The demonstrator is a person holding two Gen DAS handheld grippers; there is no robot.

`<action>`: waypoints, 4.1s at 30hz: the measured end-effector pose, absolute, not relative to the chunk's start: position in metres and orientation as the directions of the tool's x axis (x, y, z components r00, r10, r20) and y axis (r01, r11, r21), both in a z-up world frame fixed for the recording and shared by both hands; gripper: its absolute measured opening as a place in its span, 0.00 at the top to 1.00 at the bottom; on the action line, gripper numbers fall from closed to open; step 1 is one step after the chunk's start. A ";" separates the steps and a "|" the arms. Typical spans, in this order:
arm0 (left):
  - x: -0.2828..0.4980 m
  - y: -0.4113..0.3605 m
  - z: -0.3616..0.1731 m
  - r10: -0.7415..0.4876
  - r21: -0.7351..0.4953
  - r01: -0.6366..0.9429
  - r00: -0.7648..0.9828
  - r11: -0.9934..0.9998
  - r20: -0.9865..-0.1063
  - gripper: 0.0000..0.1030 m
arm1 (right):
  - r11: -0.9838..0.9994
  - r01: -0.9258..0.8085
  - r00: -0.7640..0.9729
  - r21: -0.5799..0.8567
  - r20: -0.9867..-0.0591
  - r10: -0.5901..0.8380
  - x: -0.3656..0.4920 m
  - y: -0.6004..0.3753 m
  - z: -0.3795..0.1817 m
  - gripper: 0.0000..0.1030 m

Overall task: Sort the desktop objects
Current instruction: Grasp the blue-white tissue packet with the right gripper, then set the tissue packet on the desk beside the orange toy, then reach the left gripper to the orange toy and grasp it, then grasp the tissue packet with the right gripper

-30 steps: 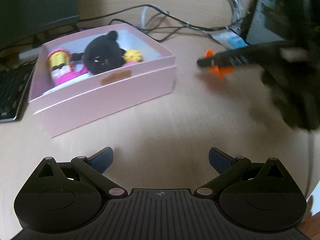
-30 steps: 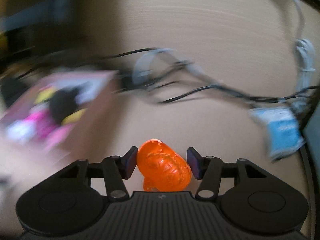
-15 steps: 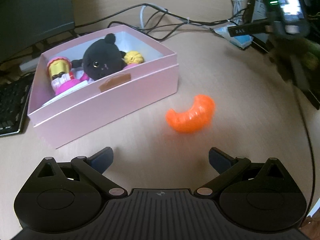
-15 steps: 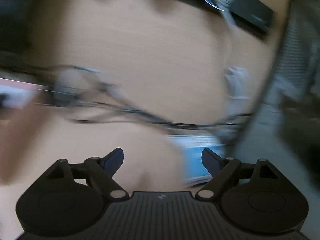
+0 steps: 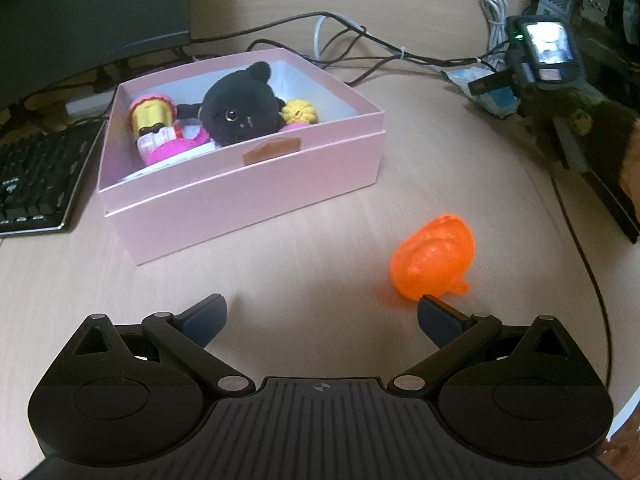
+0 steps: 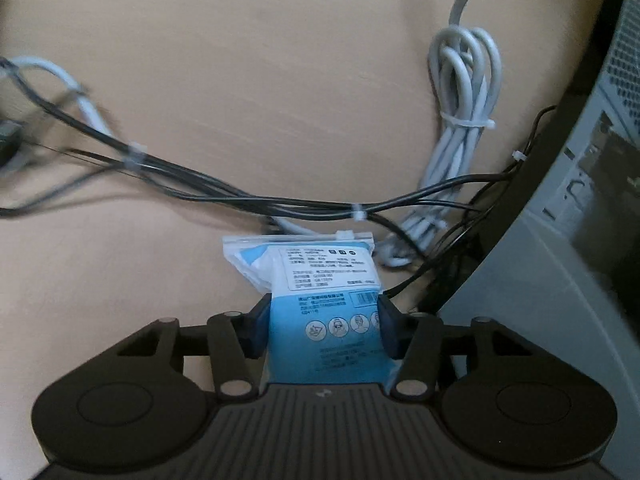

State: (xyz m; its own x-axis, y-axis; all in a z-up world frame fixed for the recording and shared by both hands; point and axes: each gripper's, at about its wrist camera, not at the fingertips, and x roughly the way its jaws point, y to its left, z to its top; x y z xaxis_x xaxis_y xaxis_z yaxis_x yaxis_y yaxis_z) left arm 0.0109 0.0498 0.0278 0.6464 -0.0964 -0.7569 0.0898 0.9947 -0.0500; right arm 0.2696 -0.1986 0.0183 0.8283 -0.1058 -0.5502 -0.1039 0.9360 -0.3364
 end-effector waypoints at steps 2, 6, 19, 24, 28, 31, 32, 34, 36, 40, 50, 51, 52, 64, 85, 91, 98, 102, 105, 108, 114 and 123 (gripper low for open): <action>0.011 0.044 0.028 -0.097 -0.047 0.094 0.654 0.994 -0.751 0.00 | 0.944 -0.161 0.843 -0.286 -0.538 -0.020 0.233 -0.193 0.032 0.51; 0.009 0.029 0.027 -0.067 -0.009 0.089 0.671 0.996 -0.738 0.00 | 0.926 -0.323 0.825 -0.196 -0.537 0.174 0.153 -0.183 0.055 0.51; 0.005 0.000 0.027 -0.109 -0.088 0.065 0.670 0.994 -0.734 0.00 | 0.895 -0.442 0.710 0.049 -0.591 0.383 0.034 -0.189 0.043 0.43; 0.007 -0.002 0.026 -0.101 -0.117 0.022 0.681 0.993 -0.725 0.00 | 0.908 -0.419 0.745 -0.003 -0.573 0.342 0.016 -0.203 0.038 0.21; 0.007 -0.009 0.031 -0.098 -0.096 0.043 0.710 0.994 -0.698 0.00 | 0.925 -0.380 0.739 0.030 -0.592 0.323 0.018 -0.225 0.030 0.16; 0.008 -0.015 0.033 -0.064 -0.051 0.040 0.724 0.998 -0.687 0.00 | 0.930 -0.353 0.726 0.106 -0.596 0.343 0.017 -0.240 0.024 0.10; 0.009 -0.016 0.032 -0.065 -0.049 0.044 0.724 0.998 -0.687 0.00 | 0.930 -0.344 0.722 0.130 -0.596 0.351 0.016 -0.244 0.023 0.07; 0.010 -0.017 0.032 -0.070 -0.047 0.052 0.719 0.998 -0.691 0.00 | 0.927 -0.337 0.716 0.165 -0.595 0.365 0.013 -0.249 0.020 0.05; 0.011 -0.019 0.032 -0.060 -0.030 0.054 0.713 0.998 -0.699 0.00 | 0.928 -0.334 0.724 0.167 -0.584 0.366 0.011 -0.250 0.020 0.05; 0.011 -0.018 0.033 -0.050 -0.018 0.053 0.708 0.998 -0.704 0.00 | 0.918 -0.364 0.750 0.156 -0.535 0.388 0.013 -0.251 0.032 0.04; 0.001 -0.005 0.032 -0.035 -0.025 0.025 0.694 0.999 -0.719 0.00 | 0.846 -0.400 0.607 0.353 -0.589 0.533 0.059 -0.238 0.028 0.00; 0.000 -0.002 0.032 -0.029 -0.023 0.018 0.694 1.000 -0.719 0.00 | 0.822 -0.411 0.572 0.395 -0.591 0.569 0.059 -0.236 0.027 0.00; -0.001 0.001 0.033 -0.022 -0.022 0.008 0.694 1.000 -0.720 0.00 | 0.791 -0.426 0.531 0.439 -0.586 0.612 0.057 -0.235 0.025 0.00; -0.003 0.007 0.031 -0.074 -0.021 0.083 0.702 0.996 -0.708 0.00 | 0.864 -0.351 0.611 0.360 -0.612 0.503 0.040 -0.247 0.025 0.00; 0.031 -0.016 0.024 -0.136 0.017 0.204 0.711 0.979 -0.690 0.38 | 0.858 -0.444 0.601 0.258 -0.625 0.499 0.022 -0.230 0.039 0.00; 0.012 0.001 0.027 -0.043 0.041 0.103 0.700 0.994 -0.713 0.43 | 0.804 -0.584 0.602 0.111 -0.606 0.520 0.032 -0.203 0.047 0.00; -0.011 0.024 0.030 -0.013 -0.004 0.014 0.688 1.000 -0.725 0.35 | 0.778 -0.613 0.543 0.133 -0.645 0.538 0.035 -0.176 0.030 0.00; -0.014 0.028 0.033 -0.018 -0.030 -0.005 0.693 1.000 -0.721 0.27 | 0.735 -0.670 0.520 0.107 -0.638 0.567 0.017 -0.163 0.032 0.00; -0.015 0.027 0.035 -0.032 -0.045 0.000 0.698 0.999 -0.716 0.22 | 0.733 -0.674 0.531 0.087 -0.633 0.563 0.012 -0.159 0.033 0.00; -0.014 0.024 0.035 -0.046 -0.048 0.017 0.699 0.999 -0.713 0.17 | 0.750 -0.651 0.541 0.112 -0.624 0.563 0.014 -0.163 0.037 0.00; -0.012 0.022 0.039 -0.062 -0.065 0.023 0.707 0.998 -0.704 0.10 | 0.848 -0.516 0.667 0.119 -0.565 0.485 0.022 -0.189 0.051 0.00; -0.008 0.017 0.041 -0.076 -0.062 0.045 0.702 0.997 -0.708 0.08 | 0.919 -0.395 0.756 0.005 -0.567 0.328 0.021 -0.205 0.033 0.00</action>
